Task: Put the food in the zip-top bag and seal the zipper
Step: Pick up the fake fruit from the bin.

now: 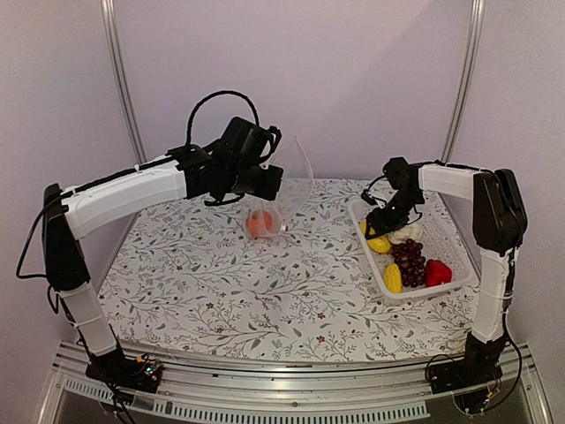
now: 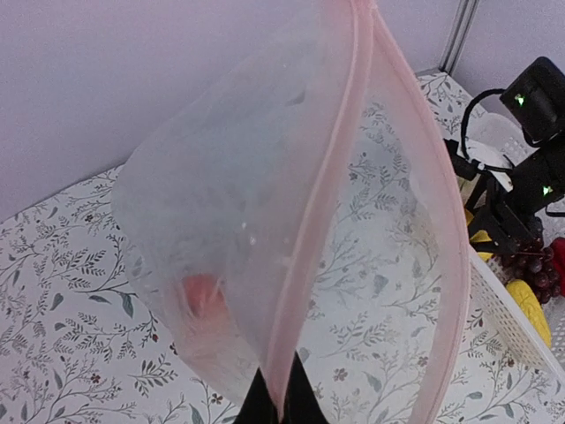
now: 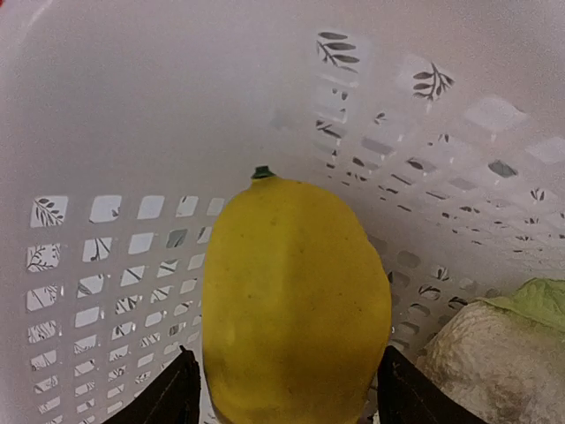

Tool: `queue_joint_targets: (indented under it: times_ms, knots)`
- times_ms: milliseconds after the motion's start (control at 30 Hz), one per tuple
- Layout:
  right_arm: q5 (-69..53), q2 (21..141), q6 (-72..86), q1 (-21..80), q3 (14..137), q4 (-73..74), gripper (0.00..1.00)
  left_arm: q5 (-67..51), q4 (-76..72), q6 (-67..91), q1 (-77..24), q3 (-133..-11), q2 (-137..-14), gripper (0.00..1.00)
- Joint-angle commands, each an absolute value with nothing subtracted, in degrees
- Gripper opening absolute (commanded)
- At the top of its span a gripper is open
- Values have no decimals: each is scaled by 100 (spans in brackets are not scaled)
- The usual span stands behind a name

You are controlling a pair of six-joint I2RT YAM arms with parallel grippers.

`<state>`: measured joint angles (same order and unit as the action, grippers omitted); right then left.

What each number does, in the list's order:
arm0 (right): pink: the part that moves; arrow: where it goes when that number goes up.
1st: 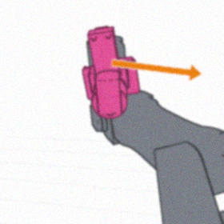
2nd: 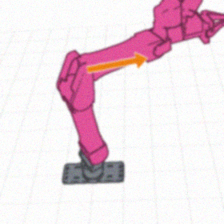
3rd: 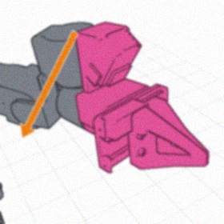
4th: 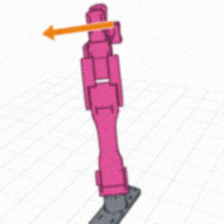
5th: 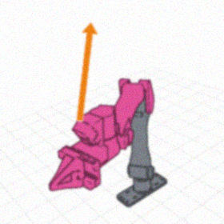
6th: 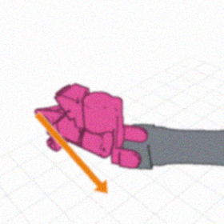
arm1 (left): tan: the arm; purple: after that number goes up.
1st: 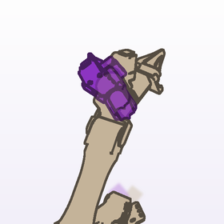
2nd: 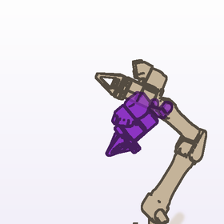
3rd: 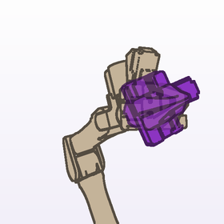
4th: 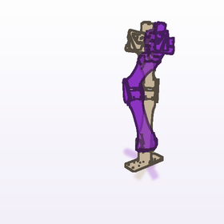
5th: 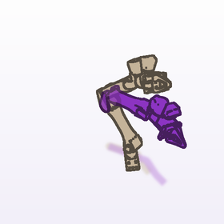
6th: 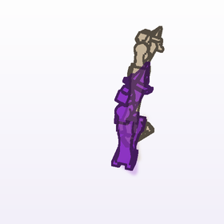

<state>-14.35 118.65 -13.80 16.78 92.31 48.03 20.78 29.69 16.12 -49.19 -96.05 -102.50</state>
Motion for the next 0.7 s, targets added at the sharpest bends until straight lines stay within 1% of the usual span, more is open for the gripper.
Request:
queue_joint_targets:
  times_ms: [0,67,200,333,533,667]
  knots:
    - [-1097,12151,-1252,1783,9254,4829,67,2028,2997,1649,-4976,-9554,-10204,0]
    - [-1016,12168,-1231,1784,9217,4793,66,2013,2997,1660,-4977,-9554,-10198,0]
    - [-1002,12098,-1205,1784,9158,4745,55,2026,2981,1675,-4975,-9545,-10208,0]
    - [-1021,11725,-1219,1765,9131,4707,49,1987,2980,1692,-4993,-9541,-10205,0]
    - [-1376,10981,-1262,1626,9162,4690,43,2059,2979,1658,-4995,-9553,-10204,0]
    - [-1977,10481,-1470,1624,9267,4637,40,2069,2945,1635,-4992,-9566,-10229,0]
